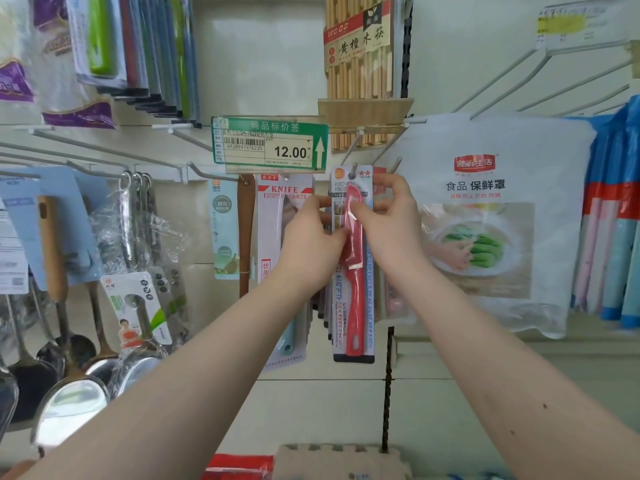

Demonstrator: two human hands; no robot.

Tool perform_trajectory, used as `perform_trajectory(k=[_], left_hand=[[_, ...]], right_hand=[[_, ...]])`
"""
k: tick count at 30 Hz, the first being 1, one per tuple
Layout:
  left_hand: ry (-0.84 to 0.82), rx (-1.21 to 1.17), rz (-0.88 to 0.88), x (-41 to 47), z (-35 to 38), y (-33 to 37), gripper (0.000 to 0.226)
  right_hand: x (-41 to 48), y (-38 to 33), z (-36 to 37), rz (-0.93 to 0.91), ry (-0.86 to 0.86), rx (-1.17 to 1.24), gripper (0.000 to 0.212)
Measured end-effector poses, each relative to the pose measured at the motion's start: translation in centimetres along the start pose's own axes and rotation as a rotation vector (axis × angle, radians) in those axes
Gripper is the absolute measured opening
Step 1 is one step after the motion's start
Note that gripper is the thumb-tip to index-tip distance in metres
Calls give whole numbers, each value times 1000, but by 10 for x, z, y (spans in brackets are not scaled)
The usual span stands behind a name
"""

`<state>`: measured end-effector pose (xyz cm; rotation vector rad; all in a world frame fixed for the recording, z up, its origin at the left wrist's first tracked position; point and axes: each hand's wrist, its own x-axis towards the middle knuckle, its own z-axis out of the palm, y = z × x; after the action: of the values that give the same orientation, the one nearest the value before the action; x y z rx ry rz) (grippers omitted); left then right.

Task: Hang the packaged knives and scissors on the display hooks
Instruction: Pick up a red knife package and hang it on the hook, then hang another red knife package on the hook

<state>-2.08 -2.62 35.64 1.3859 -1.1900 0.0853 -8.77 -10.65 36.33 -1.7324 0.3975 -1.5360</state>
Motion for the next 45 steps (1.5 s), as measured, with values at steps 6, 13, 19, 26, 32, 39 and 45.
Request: perform_trajectory(k=[6,13,19,26,32,39,45], left_hand=[[20,47,27,-2,1,-3,41],[61,-30,28,-8,6,-5,41],[148,-105,92,-20,12,-13,33],[164,-194,138,-53,19,-27,30],[157,-340,43,-112,31,-72,21],[203,-306,-263,-196,36,-161,19],[138,-242,-432,-247,43,-213,18]], right_hand=[[-1,3,2,-25,41,-49,32],[-3,6,0,-2,55,-68,37],[-14,16,-6,23,88,-69,39],[-56,40,-16,61,87,4,42],[-121,95,-23,131,73,73,30],[-219,204,-22,411,32,-126,22],[-288,283,-24,729,-114,-432,20]])
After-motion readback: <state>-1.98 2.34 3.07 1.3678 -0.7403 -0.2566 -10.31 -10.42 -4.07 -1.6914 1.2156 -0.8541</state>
